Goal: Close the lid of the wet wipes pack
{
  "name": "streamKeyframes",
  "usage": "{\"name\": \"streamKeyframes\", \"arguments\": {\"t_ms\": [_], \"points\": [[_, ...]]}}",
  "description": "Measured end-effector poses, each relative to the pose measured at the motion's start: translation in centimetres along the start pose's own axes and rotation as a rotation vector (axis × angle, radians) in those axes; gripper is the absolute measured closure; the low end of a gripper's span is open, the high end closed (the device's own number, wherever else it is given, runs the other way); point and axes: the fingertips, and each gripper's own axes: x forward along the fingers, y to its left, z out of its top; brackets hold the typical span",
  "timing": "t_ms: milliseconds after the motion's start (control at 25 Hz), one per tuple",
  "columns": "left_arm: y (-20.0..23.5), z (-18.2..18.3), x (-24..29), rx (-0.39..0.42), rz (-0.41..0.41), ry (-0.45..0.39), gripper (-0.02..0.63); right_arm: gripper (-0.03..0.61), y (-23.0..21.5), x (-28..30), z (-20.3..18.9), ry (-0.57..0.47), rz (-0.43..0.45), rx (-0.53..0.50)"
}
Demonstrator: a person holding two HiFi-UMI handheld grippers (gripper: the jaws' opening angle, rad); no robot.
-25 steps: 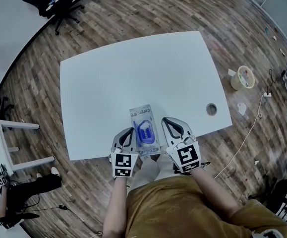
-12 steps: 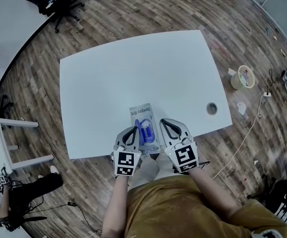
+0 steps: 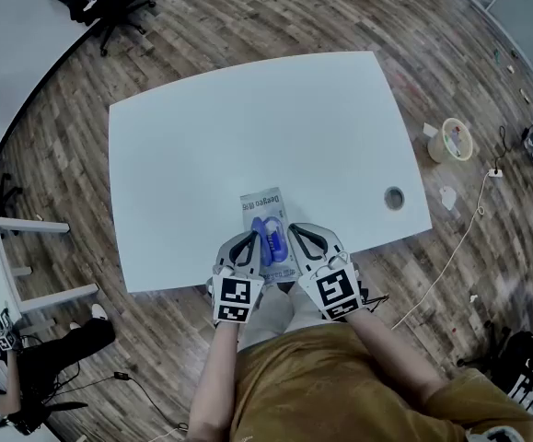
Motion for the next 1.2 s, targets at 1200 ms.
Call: {"name": "streamKeyframes", "arguments": {"t_ms": [1200], "points": [[-2.0, -1.7, 0.6, -0.015, -0.061, 0.042, 0.618, 0.572, 3.7, 2.0, -3.1, 0.084, 0.172, -0.06]]}}
